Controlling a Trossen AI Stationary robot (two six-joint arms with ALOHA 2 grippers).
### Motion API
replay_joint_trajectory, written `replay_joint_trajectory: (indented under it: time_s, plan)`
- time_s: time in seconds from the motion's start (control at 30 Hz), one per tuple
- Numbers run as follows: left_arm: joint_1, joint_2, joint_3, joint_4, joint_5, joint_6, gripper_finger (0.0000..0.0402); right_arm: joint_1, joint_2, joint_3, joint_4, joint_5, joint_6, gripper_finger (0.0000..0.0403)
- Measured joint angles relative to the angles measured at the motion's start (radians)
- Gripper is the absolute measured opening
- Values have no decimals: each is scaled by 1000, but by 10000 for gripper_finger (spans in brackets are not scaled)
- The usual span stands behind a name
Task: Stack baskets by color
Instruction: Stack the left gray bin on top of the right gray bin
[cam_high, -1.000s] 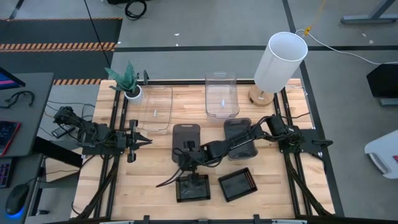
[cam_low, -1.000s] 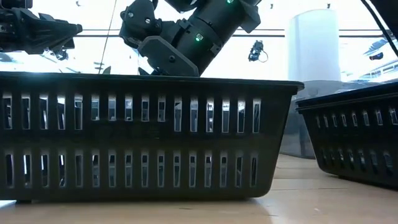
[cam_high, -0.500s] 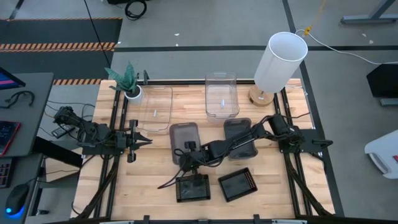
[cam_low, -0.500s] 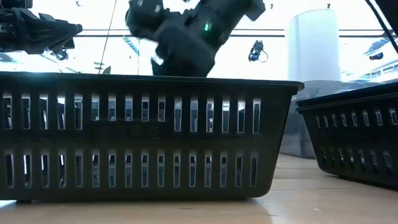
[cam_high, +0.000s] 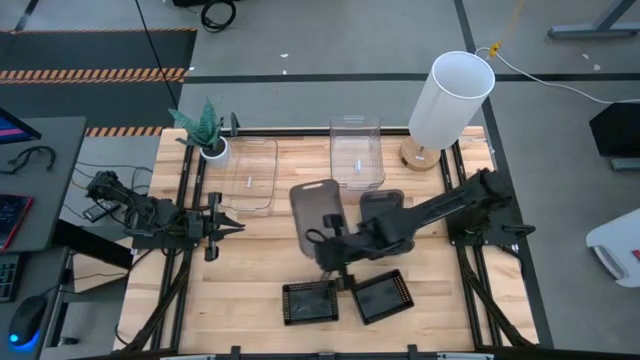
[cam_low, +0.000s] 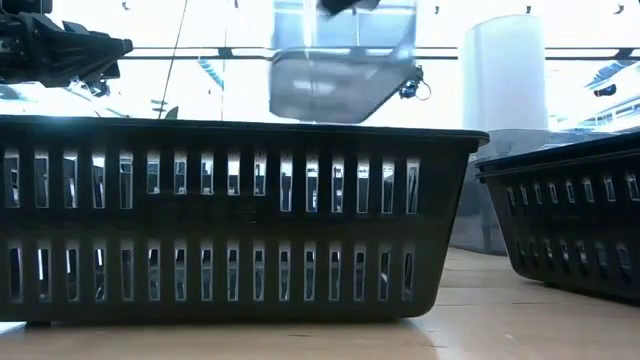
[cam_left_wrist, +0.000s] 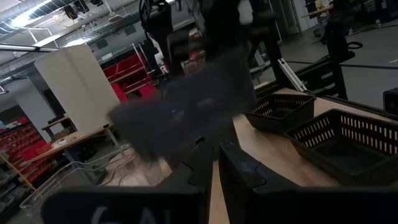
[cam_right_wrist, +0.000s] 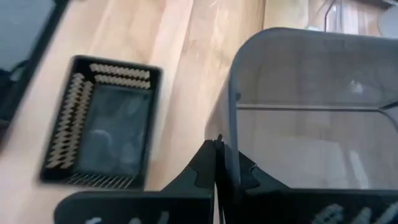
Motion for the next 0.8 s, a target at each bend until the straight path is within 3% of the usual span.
replay_joint_trajectory:
  time_s: [0.3, 0.8]
  plan:
    - [0, 0, 0, 0, 0, 0, 25, 108, -191, -40, -251, 0, 202, 7]
    - [0, 0, 0, 0, 0, 0, 28, 168, -536, -425, -172, -87, 441, 7]
